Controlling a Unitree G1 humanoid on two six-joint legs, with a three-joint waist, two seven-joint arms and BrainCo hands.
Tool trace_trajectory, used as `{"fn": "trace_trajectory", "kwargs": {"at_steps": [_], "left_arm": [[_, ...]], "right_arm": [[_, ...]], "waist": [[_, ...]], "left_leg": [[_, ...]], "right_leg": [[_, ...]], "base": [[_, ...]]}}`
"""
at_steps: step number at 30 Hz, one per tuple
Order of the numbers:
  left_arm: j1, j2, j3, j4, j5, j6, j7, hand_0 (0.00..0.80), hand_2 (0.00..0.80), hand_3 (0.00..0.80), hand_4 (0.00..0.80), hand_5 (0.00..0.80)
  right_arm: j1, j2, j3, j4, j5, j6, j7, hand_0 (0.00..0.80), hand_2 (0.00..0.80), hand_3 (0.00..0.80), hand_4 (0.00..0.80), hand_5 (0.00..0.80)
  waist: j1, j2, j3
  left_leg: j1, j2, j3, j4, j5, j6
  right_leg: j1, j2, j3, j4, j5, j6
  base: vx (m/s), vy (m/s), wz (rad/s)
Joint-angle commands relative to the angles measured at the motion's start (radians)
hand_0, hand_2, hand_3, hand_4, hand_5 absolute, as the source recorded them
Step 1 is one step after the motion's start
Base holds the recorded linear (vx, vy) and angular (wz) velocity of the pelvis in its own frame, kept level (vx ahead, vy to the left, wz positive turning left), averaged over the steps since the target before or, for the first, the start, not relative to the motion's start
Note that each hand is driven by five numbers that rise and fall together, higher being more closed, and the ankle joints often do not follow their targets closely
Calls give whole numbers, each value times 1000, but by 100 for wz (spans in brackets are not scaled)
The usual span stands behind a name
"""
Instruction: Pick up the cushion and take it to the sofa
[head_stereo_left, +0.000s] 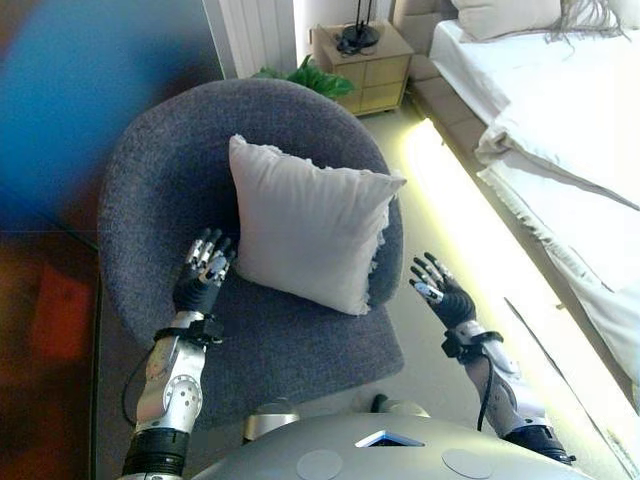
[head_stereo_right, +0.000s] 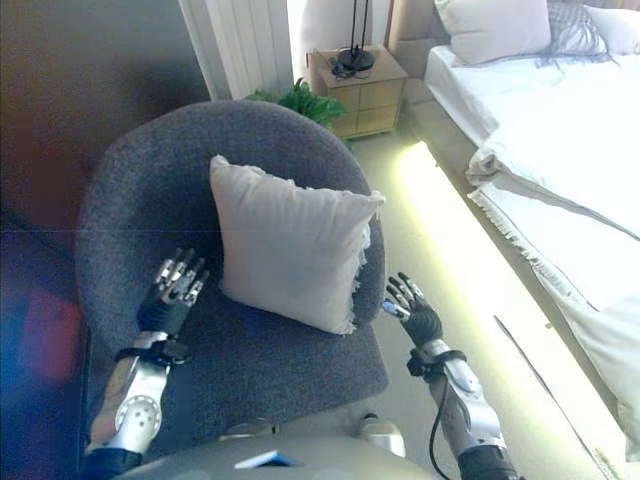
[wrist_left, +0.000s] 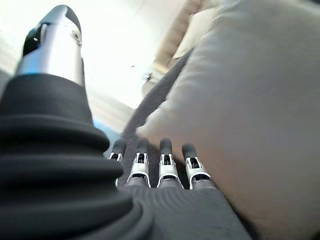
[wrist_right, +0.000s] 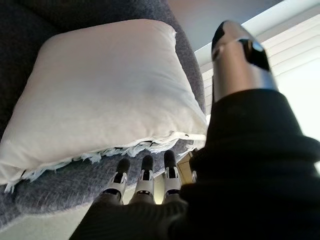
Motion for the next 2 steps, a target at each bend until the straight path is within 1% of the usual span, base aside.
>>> {"fn": "trace_trajectory", "kwargs": {"at_steps": [1, 2], "left_arm": [[-13, 38, -36, -2, 17, -44, -9, 0, 0, 0, 0, 0], [-8, 44, -48, 0, 38, -53, 3, 0, 0, 0, 0, 0]], "right_arm": [[-31, 15, 29, -26, 87, -78, -10, 0, 0, 0, 0, 0], [-27, 19, 39, -18, 79, -81, -9, 0, 0, 0, 0, 0]], "waist": [[4, -4, 10], [5, -3, 10]], "left_leg": [[-27, -3, 60, 39, -18, 44], [-27, -6, 58, 34, -16, 45]], "right_leg": [[-41, -7, -23, 35, 18, 0], [-41, -6, -23, 31, 19, 1]], "base": [[-87, 5, 2], [-61, 4, 1]]}}
